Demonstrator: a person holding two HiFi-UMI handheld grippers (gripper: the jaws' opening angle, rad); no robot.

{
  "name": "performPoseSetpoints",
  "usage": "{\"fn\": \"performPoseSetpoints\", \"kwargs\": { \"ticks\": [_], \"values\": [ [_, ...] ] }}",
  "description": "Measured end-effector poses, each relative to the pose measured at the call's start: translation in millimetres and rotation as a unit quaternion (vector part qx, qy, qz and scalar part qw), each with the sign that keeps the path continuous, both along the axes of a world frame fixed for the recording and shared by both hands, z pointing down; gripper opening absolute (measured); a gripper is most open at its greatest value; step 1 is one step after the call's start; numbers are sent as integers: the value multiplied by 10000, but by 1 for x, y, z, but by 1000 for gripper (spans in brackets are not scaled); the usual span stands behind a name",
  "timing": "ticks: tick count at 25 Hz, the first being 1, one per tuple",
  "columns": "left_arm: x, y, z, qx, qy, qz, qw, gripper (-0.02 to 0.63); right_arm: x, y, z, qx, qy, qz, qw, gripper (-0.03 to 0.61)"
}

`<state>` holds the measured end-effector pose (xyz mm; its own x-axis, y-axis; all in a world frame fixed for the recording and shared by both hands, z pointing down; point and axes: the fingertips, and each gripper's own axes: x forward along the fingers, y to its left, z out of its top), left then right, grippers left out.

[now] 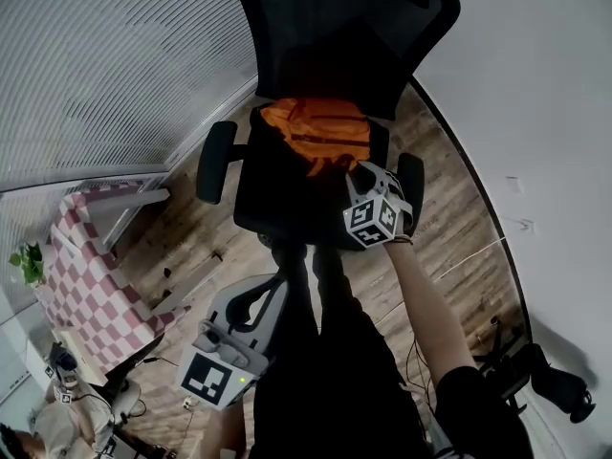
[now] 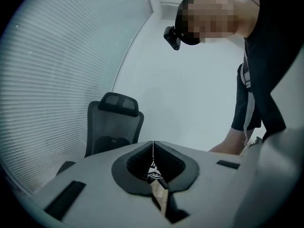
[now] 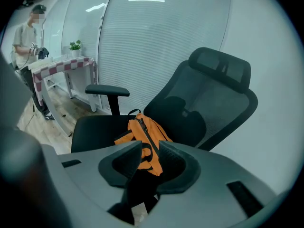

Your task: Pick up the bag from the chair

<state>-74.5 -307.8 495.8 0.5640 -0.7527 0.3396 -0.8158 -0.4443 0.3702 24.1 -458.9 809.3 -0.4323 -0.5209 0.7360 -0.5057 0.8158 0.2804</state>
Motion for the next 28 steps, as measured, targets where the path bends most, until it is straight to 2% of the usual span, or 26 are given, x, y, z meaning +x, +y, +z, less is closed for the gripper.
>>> {"fn": "performPoseSetpoints", "kwargs": {
  "ticks": [8,24,28],
  "values": [
    [-3,-4,18,-241,-23,51,9997,34,10,-13,46,-64,514,97,9986,127],
    [-3,-17,30,-421,-57,36,9991,34,-3,-33,84,-3,875,44,9962,124],
    [1,-17,32,-452,-64,102,9989,34,-5,-37,90,25,1011,-101,9948,103]
  ]
}}
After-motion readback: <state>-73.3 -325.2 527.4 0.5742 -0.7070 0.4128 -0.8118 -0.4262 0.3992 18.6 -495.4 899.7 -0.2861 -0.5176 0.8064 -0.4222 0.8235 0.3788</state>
